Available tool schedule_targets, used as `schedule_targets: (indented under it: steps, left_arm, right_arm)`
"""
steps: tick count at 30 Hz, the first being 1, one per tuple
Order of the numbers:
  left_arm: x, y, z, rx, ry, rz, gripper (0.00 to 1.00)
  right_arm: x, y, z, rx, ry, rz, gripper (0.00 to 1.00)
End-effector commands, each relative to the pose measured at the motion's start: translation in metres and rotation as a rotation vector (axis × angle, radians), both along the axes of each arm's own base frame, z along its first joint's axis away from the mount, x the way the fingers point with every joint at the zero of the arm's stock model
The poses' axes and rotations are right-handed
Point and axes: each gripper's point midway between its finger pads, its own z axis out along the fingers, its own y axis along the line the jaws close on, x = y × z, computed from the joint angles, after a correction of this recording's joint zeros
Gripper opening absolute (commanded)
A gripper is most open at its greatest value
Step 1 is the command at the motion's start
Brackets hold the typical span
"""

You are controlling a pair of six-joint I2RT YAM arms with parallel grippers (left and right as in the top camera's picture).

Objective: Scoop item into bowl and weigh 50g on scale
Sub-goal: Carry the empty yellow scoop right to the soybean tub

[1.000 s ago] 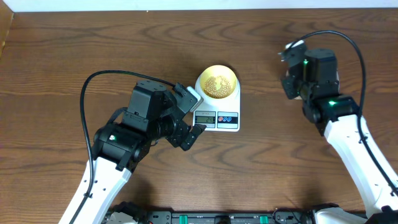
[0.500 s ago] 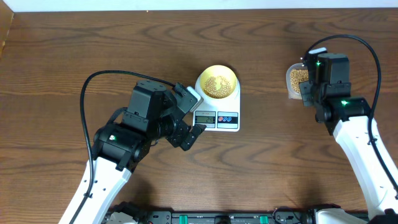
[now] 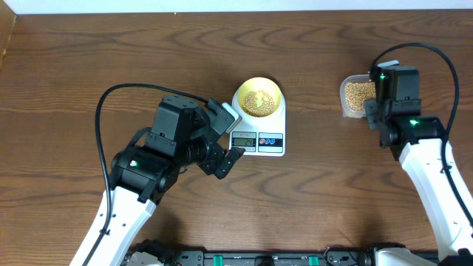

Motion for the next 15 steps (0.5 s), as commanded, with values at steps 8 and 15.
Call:
schedule_targets:
  steps: [8,15]
  left_arm:
    - [0.000,0.000,0.000,-0.001,-0.002,-0.015,0.94]
    - [0.000,0.000,0.000,-0.001,-0.003,-0.014,0.94]
  right_arm:
    - [0.010,-0.010,-0.044,0.007,0.093,-0.046,0.01]
    - [0.022,-0.009,-0.059,0.010,0.095,-0.044,0.01]
